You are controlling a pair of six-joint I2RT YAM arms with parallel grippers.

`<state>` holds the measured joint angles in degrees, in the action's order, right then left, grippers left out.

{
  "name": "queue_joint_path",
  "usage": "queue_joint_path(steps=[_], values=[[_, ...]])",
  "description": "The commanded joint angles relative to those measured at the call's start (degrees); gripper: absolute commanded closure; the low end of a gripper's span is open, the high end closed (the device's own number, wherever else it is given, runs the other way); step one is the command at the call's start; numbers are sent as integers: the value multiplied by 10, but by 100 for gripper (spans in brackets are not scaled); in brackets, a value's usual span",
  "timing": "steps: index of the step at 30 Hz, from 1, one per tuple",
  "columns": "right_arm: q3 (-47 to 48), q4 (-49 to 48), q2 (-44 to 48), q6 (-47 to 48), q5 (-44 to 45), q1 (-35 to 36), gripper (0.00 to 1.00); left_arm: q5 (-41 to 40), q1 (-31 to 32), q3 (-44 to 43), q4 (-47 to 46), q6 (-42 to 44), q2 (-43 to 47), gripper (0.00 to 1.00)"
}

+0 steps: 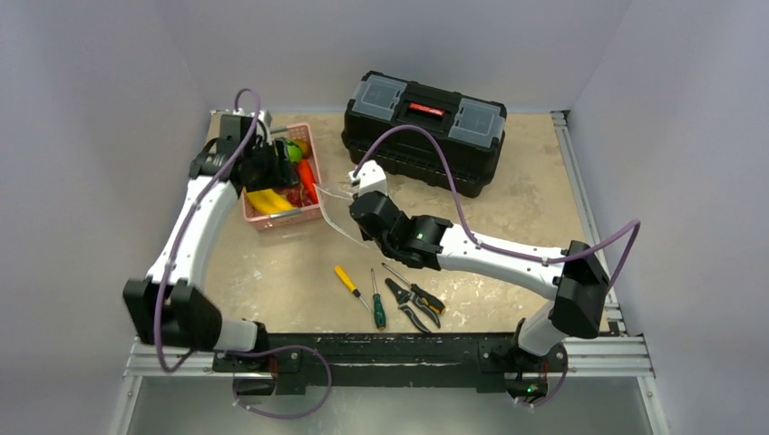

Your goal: Place the food in the zip-top bag and seal the zipper

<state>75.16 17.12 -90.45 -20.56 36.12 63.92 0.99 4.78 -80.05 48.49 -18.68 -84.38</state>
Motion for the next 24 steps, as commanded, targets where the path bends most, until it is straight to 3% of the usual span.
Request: queue_joint_path(steps=[1, 8, 16, 24], values=[[15, -11, 24, -16, -36, -20, 100, 142, 27, 75, -148, 7, 143, 80], [13, -29, 41, -60, -154, -65, 100, 222, 55, 142, -261, -8, 241, 82], [11, -42, 50, -107, -224, -107, 100, 314, 129, 143, -286, -2, 235, 81], [-5, -78, 68, -160, -299, -143, 100, 307, 150, 138, -279, 4, 206, 80]])
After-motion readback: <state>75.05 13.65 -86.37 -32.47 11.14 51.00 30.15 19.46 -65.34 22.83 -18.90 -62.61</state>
